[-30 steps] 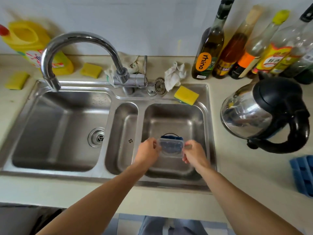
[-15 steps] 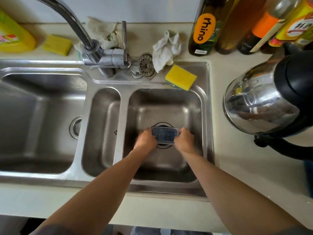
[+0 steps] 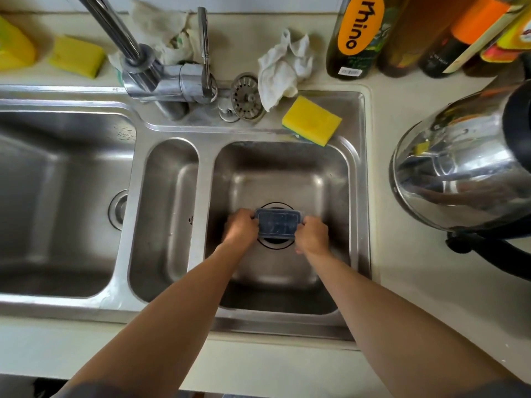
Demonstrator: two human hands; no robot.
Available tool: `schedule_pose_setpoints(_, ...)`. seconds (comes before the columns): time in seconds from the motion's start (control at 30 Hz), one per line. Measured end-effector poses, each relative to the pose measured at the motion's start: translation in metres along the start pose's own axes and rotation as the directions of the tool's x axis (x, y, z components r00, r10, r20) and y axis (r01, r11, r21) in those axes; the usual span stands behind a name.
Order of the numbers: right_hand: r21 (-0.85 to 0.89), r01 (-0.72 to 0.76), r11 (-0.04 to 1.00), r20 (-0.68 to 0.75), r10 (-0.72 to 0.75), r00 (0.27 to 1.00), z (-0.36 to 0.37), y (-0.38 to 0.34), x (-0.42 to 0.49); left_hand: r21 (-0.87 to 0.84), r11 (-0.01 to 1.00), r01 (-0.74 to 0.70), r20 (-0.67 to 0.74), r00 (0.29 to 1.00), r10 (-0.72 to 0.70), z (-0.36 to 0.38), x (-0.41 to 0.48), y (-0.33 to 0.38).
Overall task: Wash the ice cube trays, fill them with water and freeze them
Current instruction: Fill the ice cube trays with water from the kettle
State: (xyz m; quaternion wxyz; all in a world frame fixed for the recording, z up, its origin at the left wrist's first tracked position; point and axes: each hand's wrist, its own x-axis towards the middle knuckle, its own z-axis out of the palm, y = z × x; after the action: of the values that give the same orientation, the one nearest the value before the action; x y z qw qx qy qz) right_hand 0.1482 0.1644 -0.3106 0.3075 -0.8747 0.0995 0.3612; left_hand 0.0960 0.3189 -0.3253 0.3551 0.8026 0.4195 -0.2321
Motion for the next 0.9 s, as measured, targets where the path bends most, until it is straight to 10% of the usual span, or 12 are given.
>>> schedule_pose_setpoints(0.33, 0.012, -0.107, 0.994, 0.090, 0.106, 0.990, -0.012, -0.012, -0.011, -0.117, 0.993, 0.031, 0.074, 0.997, -0.023, -0.011, -0.017, 0.010)
schedule_pose_setpoints(0.57, 0.134, 0.093, 0.987, 0.094, -0.106, 0.990, -0.050, -0.020, -0.089, -0.275, 0.960, -0.047, -0.077, 0.997, 0.027, -0.060, -0.069, 0.034)
schedule_pose_setpoints(0.9, 0.592, 0.088, 0.801, 0.147, -0.215, 0.966, -0.143, -0.096, -0.195, 0.253, 0.883, -0.396, -0.192, 0.874, 0.447, -0.185, -0.157, 0.134)
